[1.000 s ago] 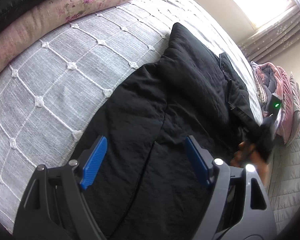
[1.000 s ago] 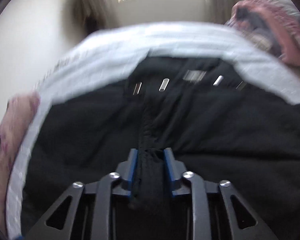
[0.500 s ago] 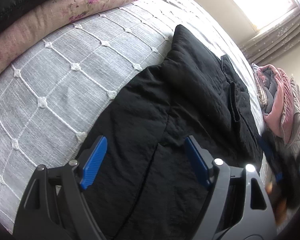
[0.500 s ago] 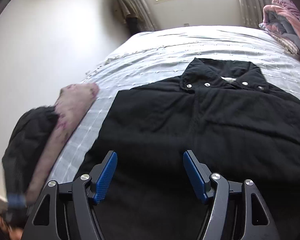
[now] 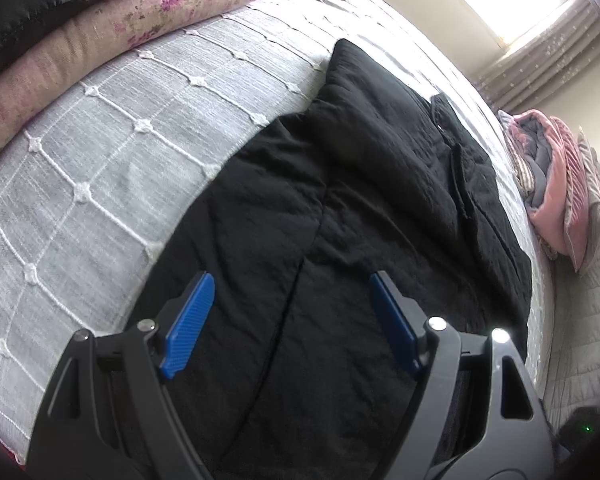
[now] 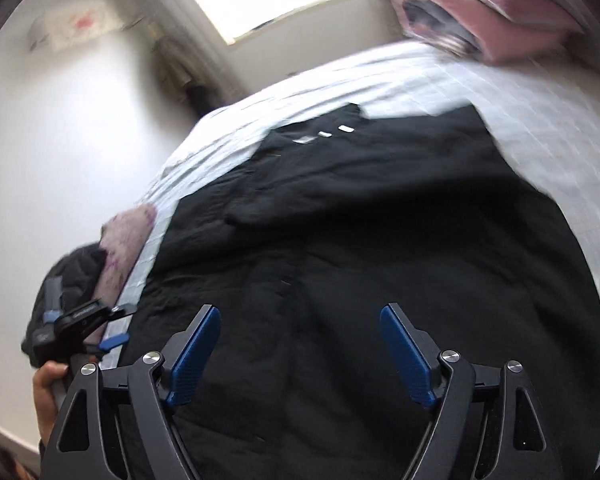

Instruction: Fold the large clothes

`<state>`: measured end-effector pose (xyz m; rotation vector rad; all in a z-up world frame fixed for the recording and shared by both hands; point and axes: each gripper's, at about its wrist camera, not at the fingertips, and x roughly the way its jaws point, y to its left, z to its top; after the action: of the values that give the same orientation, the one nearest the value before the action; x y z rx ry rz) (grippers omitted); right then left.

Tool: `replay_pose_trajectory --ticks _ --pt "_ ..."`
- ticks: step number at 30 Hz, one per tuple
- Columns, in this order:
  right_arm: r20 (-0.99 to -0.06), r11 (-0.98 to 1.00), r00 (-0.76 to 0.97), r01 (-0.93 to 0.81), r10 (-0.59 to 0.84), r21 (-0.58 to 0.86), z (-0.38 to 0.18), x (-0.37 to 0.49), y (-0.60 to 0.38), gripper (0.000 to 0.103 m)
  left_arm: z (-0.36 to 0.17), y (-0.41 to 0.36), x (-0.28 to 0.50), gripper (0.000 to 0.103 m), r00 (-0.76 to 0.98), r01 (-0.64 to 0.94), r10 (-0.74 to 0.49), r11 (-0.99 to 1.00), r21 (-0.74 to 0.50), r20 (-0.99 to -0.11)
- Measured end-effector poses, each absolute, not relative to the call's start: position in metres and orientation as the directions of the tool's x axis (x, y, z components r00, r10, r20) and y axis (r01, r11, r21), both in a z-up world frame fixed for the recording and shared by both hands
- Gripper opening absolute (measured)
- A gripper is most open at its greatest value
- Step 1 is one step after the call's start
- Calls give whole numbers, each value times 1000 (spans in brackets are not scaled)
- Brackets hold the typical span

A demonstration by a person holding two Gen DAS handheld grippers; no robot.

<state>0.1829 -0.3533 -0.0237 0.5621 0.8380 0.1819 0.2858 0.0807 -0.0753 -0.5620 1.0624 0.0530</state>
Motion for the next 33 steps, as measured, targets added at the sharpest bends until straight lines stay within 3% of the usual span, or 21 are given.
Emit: replay_pose_trajectory --ticks 2,7,16,28,33 --pt "-671 821 638 103 379 561 -28 184 -365 83 -73 77 279 80 502 -294 -220 866 -404 -837" --pt "-605 806 702 74 375 587 -6 170 -387 83 -61 70 264 80 503 -260 -212 887 -381 -838" --pt "-614 851 729 82 304 518 11 134 -412 83 -41 78 222 80 515 -232 -209 900 -370 -831" --pt "-595 941 792 83 138 328 45 63 -434 87 -35 79 166 80 507 -171 -216 924 -342 -835" --pt "-617 964 785 200 -51 174 38 34 -453 94 -45 95 129 80 501 -186 -216 919 -348 -838"
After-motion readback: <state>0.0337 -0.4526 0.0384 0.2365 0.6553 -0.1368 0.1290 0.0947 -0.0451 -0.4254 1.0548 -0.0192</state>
